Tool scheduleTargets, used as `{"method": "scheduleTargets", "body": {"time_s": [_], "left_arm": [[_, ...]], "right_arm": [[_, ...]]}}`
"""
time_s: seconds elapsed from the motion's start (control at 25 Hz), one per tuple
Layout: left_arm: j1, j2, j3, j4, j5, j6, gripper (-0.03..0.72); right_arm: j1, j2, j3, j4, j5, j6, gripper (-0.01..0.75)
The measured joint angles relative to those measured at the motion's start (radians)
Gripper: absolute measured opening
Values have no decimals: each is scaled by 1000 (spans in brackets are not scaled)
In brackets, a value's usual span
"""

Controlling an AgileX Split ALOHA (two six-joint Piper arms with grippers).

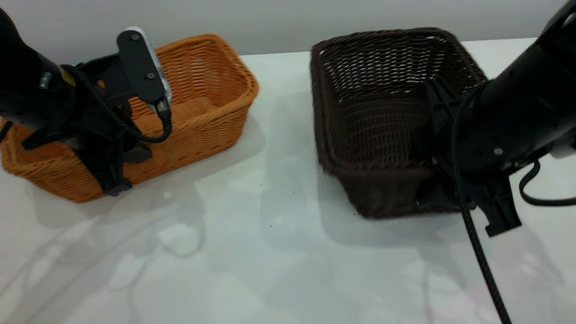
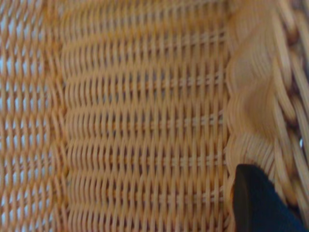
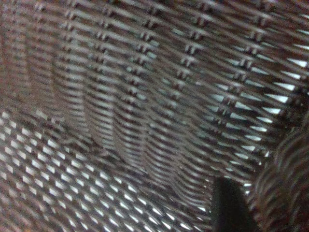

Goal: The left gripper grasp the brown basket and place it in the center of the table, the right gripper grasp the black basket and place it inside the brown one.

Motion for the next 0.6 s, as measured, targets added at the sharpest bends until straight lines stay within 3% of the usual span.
{"method": "scheduleTargets", "body": {"time_s": [0.08, 0.24, 0.4, 0.6], "left_arm": [[0, 0, 0, 3, 12, 6, 106], [-1, -3, 0, 8, 59, 17, 106], [-10, -5, 0, 8, 132, 56, 106], [-79, -5, 0, 2, 200, 120, 106]], "right_arm": [[-1, -24, 0, 7, -33, 1, 242], [-37, -76, 0, -4, -24, -51, 241], [-117, -132, 0, -1, 21, -136, 241], [-233, -191, 0, -8, 134, -272, 241]]}}
